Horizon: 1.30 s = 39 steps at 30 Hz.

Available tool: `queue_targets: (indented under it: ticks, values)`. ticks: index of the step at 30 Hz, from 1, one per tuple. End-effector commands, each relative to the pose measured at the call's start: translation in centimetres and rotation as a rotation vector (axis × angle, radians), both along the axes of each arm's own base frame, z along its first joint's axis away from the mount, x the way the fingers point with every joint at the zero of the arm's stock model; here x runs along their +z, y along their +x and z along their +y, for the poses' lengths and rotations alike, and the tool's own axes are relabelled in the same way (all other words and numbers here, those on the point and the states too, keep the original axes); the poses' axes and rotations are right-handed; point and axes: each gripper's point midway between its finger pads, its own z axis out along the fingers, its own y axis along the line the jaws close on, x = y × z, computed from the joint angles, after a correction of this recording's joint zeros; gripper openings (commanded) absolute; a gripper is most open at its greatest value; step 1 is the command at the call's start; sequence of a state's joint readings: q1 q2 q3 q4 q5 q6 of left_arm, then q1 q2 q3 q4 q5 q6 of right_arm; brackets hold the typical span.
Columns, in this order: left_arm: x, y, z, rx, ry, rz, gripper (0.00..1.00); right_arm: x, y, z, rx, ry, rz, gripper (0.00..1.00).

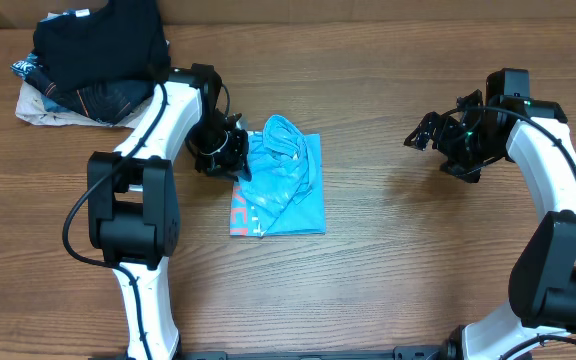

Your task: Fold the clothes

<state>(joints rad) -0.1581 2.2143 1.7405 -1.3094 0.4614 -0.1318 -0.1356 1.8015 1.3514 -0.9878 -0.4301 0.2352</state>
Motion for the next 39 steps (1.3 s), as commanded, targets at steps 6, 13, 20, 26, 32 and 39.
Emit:
queue_targets:
  ticks: [6, 13, 20, 26, 32, 39]
  values:
    - [1.7, -1.4, -2.2, -0.061, -0.017, -0.008, 0.04, 0.6, 0.0, 0.4, 0.004, 0.007, -0.016, 1.0]
    - [6.2, -2.8, -5.3, -0.137, -0.033, -0.117, 0.06, 0.6, 0.0, 0.4, 0.004, 0.007, -0.017, 1.0]
    - [6.9, -4.2, -7.3, -0.18, -0.028, -0.121, 0.09, 0.6, 0.1, 0.3, 0.004, 0.007, -0.019, 1.0]
    - [6.5, -5.8, -9.8, -0.236, -0.026, -0.104, 0.08, 0.6, 0.0, 0.4, 0.004, 0.007, -0.017, 1.0]
    - [6.4, -7.4, -12.6, -0.316, -0.035, -0.124, 0.1, 0.6, 0.2, 0.3, 0.004, 0.006, -0.026, 1.0]
    - [6.2, -8.7, -15.0, -0.379, -0.039, -0.156, 0.11, 0.6, 0.2, 0.3, 0.004, 0.006, -0.025, 1.0]
